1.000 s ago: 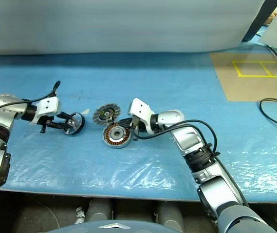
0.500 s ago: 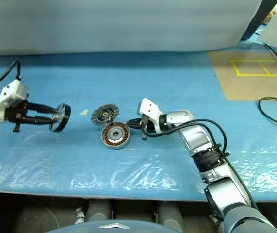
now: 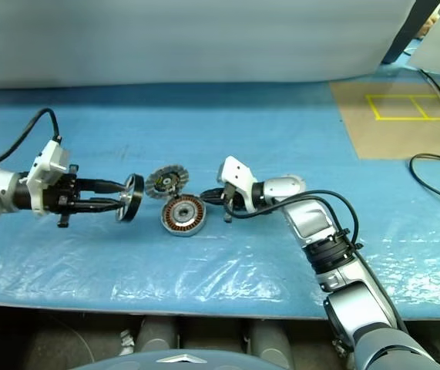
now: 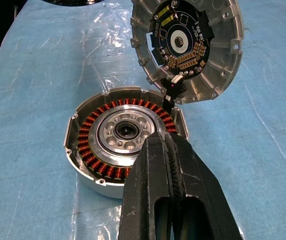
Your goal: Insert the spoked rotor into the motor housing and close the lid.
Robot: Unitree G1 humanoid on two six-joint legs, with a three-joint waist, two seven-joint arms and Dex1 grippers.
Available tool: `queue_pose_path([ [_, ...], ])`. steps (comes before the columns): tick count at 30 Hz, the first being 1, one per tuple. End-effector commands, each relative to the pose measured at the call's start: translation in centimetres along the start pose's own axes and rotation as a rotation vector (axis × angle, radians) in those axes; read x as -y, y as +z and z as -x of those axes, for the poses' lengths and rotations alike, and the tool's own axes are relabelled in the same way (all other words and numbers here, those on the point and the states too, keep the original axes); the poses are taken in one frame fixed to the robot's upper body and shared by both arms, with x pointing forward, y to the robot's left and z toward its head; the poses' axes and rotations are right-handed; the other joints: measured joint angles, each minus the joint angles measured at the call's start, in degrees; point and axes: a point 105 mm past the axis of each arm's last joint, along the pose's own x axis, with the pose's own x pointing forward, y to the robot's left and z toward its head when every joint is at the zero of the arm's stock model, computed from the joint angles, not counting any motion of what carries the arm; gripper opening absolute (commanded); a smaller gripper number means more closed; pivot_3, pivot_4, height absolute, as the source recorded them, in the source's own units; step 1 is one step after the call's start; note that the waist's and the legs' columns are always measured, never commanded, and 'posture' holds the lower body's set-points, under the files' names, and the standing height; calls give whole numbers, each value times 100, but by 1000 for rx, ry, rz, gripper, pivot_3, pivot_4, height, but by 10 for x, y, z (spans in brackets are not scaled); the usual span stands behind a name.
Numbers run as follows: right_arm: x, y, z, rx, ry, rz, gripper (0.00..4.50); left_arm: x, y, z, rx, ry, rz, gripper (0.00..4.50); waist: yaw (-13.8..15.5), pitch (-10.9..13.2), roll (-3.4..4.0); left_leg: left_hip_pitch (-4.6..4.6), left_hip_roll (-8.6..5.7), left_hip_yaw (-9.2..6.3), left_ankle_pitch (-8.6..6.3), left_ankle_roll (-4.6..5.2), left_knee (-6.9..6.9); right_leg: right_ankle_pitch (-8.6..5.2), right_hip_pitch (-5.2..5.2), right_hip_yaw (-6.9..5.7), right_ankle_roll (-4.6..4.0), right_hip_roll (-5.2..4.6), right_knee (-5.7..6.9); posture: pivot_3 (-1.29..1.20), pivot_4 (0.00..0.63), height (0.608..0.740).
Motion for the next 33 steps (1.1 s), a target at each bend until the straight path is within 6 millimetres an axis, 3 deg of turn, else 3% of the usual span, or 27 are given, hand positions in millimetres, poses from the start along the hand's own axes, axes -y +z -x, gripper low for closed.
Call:
queue_pose_path([
  [1,0,6,-1,22,-5,32,0,0,17,2,66,69,-72,1314,-3,0,0,0,-1,0,0,0,1,0,0,0,0,0,0,0,150,740],
  [16,2,3,1,17,-12,32,0,17,12,-25,113,114,-52,1314,-4,0,0,1,-2,-1,0,1,7,0,1,2,1,0,1,0,150,740],
  [24,-5,4,9,31,18,59,0,28,-4,-39,-16,11,-33,1314,-5,0,0,3,-3,-1,0,2,8,0,2,3,1,0,3,0,150,740],
  [33,-5,2,13,34,-5,81,0,25,-24,-58,-83,-2,-47,1314,-6,-1,1,2,-3,-1,1,2,16,0,2,4,0,0,5,0,150,740],
])
